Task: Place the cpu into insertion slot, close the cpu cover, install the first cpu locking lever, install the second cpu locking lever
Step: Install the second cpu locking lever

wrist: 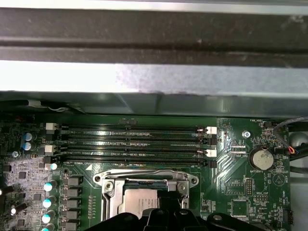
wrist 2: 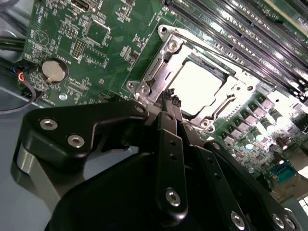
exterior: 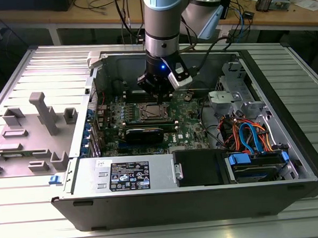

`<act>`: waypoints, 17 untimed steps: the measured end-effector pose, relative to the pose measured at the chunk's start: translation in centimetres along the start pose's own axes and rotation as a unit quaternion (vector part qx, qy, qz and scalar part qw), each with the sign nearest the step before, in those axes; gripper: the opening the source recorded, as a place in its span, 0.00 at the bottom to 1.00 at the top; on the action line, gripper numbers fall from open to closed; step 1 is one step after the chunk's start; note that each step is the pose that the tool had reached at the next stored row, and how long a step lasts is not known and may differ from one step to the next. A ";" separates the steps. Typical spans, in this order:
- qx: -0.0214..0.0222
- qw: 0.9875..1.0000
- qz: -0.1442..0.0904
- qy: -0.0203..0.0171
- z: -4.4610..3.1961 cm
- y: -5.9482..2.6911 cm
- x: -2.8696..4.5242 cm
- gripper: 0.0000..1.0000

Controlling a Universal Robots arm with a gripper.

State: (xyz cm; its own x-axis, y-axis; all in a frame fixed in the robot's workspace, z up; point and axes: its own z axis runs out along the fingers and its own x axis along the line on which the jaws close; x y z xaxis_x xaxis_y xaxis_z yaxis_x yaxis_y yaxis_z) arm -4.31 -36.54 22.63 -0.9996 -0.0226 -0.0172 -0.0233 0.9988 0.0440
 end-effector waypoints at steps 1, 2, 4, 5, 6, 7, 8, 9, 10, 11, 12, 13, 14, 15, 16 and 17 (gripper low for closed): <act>0.000 1.000 0.000 0.000 0.00 0.00 0.00 0.11; 0.000 1.000 0.000 0.000 -0.06 0.00 0.00 0.11; 0.000 1.000 0.000 0.000 -0.13 0.00 0.00 0.11; 0.000 1.000 0.000 0.000 -0.13 0.00 0.00 0.11; 0.000 1.000 0.000 0.000 -0.13 0.00 0.00 0.11; 0.000 1.000 0.000 0.000 -0.13 0.00 0.00 0.11; 0.000 1.000 0.000 0.000 -0.13 0.00 0.00 0.11; 0.000 1.000 0.000 0.000 -0.13 0.00 0.00 0.11; 0.000 1.000 0.000 0.000 -0.14 -0.01 0.01 0.11; 0.000 1.000 0.000 0.000 -0.15 -0.04 0.01 0.11; 0.000 1.000 0.000 0.000 -0.15 -0.09 0.00 0.11; 0.000 1.000 0.000 0.000 -0.14 -0.16 0.00 0.11; 0.000 1.000 0.000 0.000 -0.15 -0.23 0.00 0.11; 0.000 1.000 0.000 0.000 -0.15 -0.33 0.01 0.11; 0.000 1.000 0.000 0.000 -0.15 -0.47 0.01 0.11; 0.000 1.000 0.000 0.000 -0.15 -0.58 0.01 0.11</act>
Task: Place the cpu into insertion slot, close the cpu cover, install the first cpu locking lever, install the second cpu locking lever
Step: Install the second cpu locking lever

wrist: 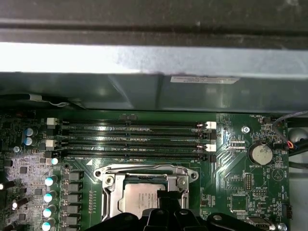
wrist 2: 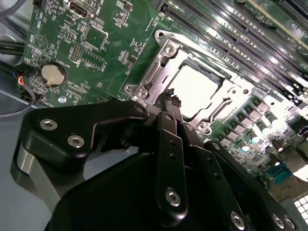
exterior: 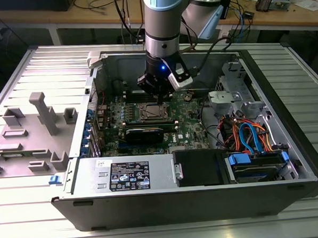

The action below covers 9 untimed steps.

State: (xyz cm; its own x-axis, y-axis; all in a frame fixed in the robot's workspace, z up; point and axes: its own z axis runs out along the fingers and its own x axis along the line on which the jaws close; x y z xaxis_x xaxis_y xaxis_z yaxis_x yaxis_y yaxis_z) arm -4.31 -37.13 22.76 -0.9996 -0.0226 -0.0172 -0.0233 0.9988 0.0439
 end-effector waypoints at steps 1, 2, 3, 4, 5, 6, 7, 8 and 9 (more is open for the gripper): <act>0.000 1.000 0.000 0.000 -0.01 -0.12 0.00 0.11; 0.000 1.000 0.000 0.000 -0.01 -0.26 0.01 0.11; 0.000 1.000 0.000 0.000 -0.01 -0.31 0.01 0.11; 0.000 1.000 0.000 0.000 -0.02 -0.39 0.01 0.11; 0.000 1.000 0.000 0.000 -0.02 -0.49 0.01 0.11; 0.000 1.000 0.000 0.000 -0.02 -0.57 0.01 0.11; 0.000 1.000 0.000 0.000 -0.02 -0.70 0.02 0.11; 0.000 1.000 0.000 0.000 -0.02 -0.80 0.02 0.11; 0.000 1.000 0.000 0.000 -0.02 -0.87 0.02 0.11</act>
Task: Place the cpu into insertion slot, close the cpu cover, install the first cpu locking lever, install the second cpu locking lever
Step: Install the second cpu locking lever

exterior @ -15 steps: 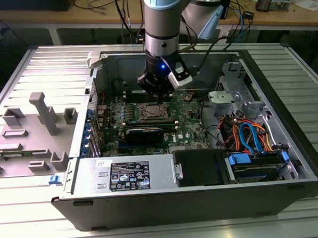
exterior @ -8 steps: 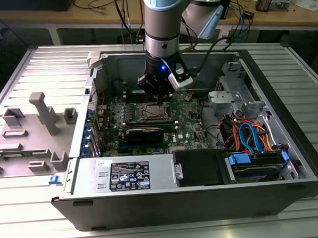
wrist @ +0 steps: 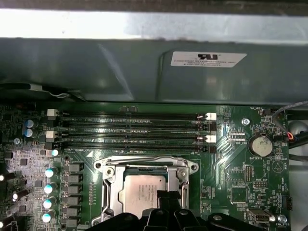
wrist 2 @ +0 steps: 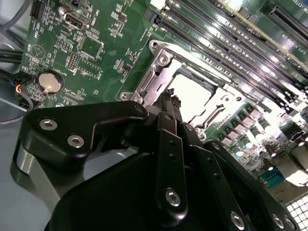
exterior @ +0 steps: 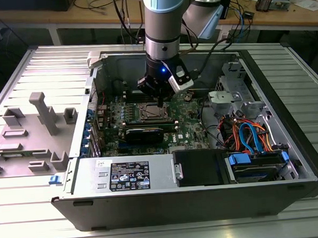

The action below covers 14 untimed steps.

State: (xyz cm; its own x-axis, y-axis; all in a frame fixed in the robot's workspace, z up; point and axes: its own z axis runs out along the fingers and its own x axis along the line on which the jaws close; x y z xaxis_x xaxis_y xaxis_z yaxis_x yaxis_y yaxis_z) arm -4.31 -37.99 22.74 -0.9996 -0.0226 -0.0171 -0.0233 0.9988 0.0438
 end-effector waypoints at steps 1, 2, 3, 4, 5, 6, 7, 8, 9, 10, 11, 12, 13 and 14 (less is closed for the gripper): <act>0.000 1.000 0.000 0.000 0.00 -0.04 0.01 0.11; 0.000 1.000 0.000 0.000 0.00 -0.04 0.01 0.11; 0.000 1.000 0.000 0.000 0.00 -0.04 0.00 0.11; 0.000 1.000 0.000 0.000 0.00 -0.05 0.00 0.11; 0.000 1.000 0.000 0.000 0.00 -0.05 0.00 0.11; 0.000 1.000 0.000 0.000 0.00 -0.05 0.00 0.11; 0.000 1.000 0.000 0.000 0.00 -0.06 0.00 0.11; 0.000 1.000 0.000 0.000 0.00 -0.06 0.00 0.11; 0.000 1.000 0.000 0.000 0.00 -0.07 0.00 0.11; 0.000 1.000 0.000 0.000 0.01 -0.07 0.00 0.11; 0.000 1.000 0.000 0.000 0.00 -0.07 0.00 0.11; 0.000 1.000 0.000 0.000 -0.04 -0.08 0.00 0.11; 0.000 1.000 0.000 0.000 -0.17 -0.07 0.00 0.11; 0.000 1.000 0.000 0.000 -0.34 -0.06 0.00 0.11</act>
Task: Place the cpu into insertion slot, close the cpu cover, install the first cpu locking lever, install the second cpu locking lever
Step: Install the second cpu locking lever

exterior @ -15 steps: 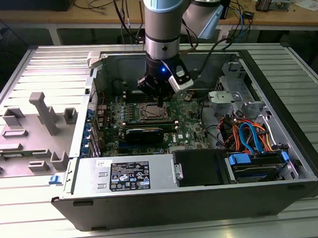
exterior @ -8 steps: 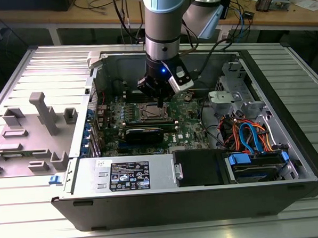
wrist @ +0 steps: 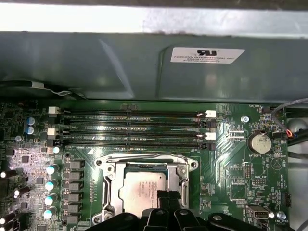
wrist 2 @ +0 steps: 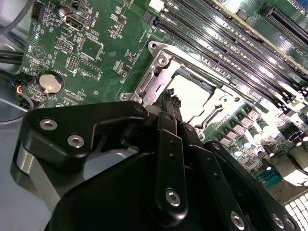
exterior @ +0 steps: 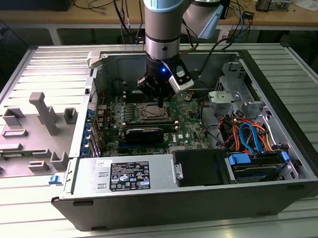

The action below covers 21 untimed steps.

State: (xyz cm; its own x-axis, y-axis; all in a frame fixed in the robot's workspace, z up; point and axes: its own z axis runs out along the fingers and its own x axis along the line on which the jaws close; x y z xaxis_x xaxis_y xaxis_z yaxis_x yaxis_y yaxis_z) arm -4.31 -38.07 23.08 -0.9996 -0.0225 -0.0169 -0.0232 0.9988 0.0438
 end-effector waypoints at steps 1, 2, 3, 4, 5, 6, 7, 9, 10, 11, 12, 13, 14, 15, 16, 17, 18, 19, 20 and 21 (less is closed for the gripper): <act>0.000 1.000 0.000 0.000 -0.18 0.01 0.00 0.11; 0.000 1.000 0.000 0.000 -0.37 0.02 -0.01 0.11; 0.000 1.000 0.000 0.000 -0.45 0.02 -0.01 0.11; 0.000 1.000 0.000 0.000 -0.47 0.02 -0.01 0.11; 0.000 1.000 0.000 0.000 -0.47 0.02 -0.01 0.11; 0.000 1.000 0.000 0.000 -0.48 0.02 -0.01 0.11; 0.000 1.000 0.000 0.000 -0.49 -0.12 -0.01 0.11; 0.000 1.000 0.000 0.000 -0.50 -0.28 0.00 0.11; 0.000 1.000 0.000 0.000 -0.50 -0.37 0.00 0.11; 0.000 1.000 0.000 0.000 -0.50 -0.44 0.01 0.11; 0.000 1.000 0.000 0.000 -0.51 -0.58 0.01 0.11; 0.000 1.000 0.000 0.000 -0.52 -0.70 0.02 0.11; 0.000 1.000 0.000 0.000 -0.52 -0.78 0.02 0.11; 0.000 1.000 0.000 0.000 -0.52 -0.85 0.02 0.11; 0.000 1.000 0.000 0.000 -0.52 -0.92 0.02 0.11; 0.000 1.000 0.000 0.000 -0.53 -0.99 0.03 0.11; 0.000 1.000 0.000 0.000 -0.53 -1.04 0.02 0.11; 0.000 1.000 0.000 0.000 -0.53 -1.12 0.02 0.11; 0.000 1.000 0.000 0.000 -0.54 -1.21 0.03 0.11; 0.000 1.000 0.000 0.000 -0.54 -1.27 0.03 0.11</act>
State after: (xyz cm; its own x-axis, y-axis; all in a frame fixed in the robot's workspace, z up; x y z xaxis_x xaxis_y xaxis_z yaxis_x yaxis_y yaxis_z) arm -4.32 -39.36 23.56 -0.9996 -0.0226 -0.0168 -0.0233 0.9988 0.0432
